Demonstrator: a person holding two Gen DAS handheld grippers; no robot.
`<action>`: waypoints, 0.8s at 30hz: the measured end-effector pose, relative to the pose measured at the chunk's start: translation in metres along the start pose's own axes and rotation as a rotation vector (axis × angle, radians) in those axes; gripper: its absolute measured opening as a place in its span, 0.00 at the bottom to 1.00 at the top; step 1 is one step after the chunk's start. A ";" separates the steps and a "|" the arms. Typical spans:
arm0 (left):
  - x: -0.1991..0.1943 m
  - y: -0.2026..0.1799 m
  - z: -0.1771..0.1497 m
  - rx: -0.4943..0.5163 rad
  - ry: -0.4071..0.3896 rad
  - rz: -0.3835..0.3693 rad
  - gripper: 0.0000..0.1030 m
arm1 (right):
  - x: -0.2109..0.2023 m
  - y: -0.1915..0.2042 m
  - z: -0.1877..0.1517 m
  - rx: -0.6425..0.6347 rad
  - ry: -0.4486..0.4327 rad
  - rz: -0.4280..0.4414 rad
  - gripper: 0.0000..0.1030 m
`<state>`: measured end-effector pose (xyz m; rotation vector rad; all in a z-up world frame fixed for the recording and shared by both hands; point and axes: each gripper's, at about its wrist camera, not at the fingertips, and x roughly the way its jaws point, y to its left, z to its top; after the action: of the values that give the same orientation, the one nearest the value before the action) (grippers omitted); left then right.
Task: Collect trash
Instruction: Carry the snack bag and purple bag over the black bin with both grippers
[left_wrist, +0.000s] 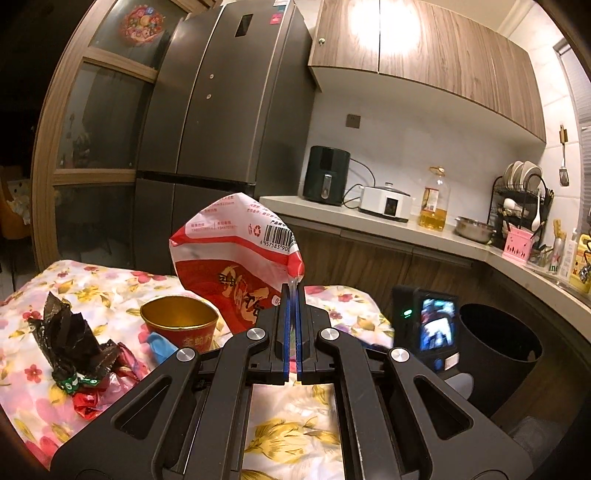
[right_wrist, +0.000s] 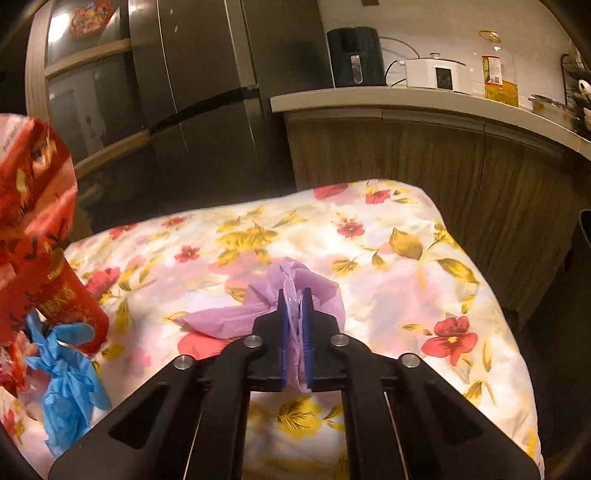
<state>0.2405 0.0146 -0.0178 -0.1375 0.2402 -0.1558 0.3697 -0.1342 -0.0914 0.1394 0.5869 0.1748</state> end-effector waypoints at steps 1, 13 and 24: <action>0.000 0.000 0.000 0.001 0.001 0.001 0.01 | -0.008 -0.001 0.001 -0.004 -0.020 0.001 0.05; -0.006 -0.020 -0.002 0.024 0.017 -0.030 0.01 | -0.102 -0.024 0.003 -0.003 -0.180 -0.033 0.04; -0.006 -0.067 -0.006 0.060 0.039 -0.118 0.01 | -0.166 -0.058 0.006 0.019 -0.261 -0.120 0.04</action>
<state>0.2242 -0.0505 -0.0119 -0.0888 0.2666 -0.2830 0.2449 -0.2253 -0.0077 0.1421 0.3358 0.0338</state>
